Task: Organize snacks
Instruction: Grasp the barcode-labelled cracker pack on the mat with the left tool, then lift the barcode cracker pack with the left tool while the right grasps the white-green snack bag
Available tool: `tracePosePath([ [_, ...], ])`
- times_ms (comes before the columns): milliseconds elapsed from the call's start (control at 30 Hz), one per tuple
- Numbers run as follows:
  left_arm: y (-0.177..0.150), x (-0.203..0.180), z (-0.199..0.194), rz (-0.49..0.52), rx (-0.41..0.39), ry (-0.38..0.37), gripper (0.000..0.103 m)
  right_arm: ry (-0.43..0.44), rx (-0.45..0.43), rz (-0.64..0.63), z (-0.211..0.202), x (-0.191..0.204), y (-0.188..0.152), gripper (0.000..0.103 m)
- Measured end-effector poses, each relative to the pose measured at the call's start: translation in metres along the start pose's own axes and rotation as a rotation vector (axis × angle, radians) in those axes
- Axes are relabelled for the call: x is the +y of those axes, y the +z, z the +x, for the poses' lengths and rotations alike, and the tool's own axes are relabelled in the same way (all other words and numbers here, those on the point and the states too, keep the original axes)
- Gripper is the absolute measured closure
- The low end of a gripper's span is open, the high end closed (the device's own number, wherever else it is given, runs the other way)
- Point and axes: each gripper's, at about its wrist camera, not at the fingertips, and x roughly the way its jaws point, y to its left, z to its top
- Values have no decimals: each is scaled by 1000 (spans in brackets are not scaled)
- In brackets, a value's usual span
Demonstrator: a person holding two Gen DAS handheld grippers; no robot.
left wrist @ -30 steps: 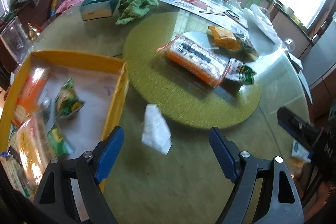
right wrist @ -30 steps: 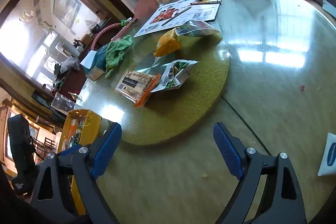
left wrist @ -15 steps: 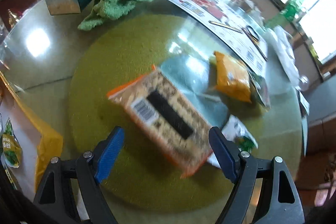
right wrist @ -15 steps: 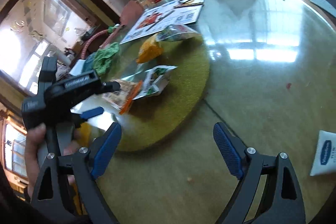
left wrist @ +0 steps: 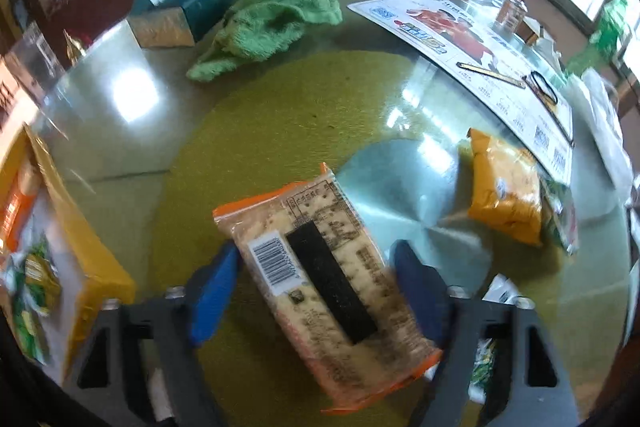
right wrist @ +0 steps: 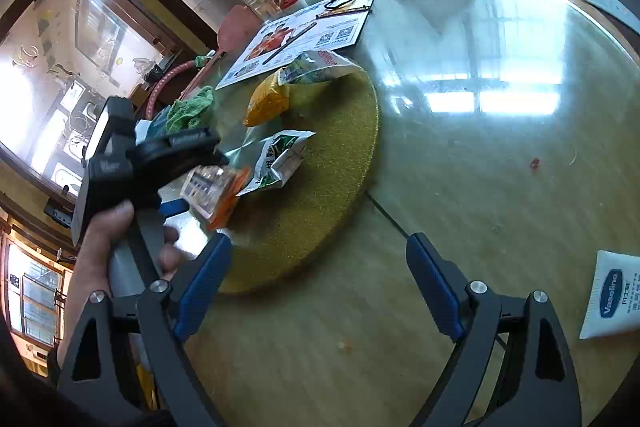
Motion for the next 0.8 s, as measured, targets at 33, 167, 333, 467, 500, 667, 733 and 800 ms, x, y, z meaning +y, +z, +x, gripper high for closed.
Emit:
tracePosePath([
  [33,-3,3,-1,28,5,-4,31,1,0,-2,0,0,0,14],
  [167,-33,19,-18,178,4,14,37,1,-6,-11,-1,1,0,14],
  [333,-84,47,-45,294,-4,-6,40,26,-3,-35,0,7,-1,14],
  [467,-127,61,-69,378,-18,-38,41,51,14,-63,3,14,-3,14],
  [500,-137,65,-74,388,-15,-53,41,51,18,-77,3,18,-4,14],
  [667,-168,78,-91,420,-23,-107,43,33,53,-102,8,29,-4,14],
  [733,-175,80,-93,430,-26,-134,43,66,98,-74,15,26,-2,14],
  [800,-182,84,-96,438,-34,-157,43,82,129,-70,19,25,3,14],
])
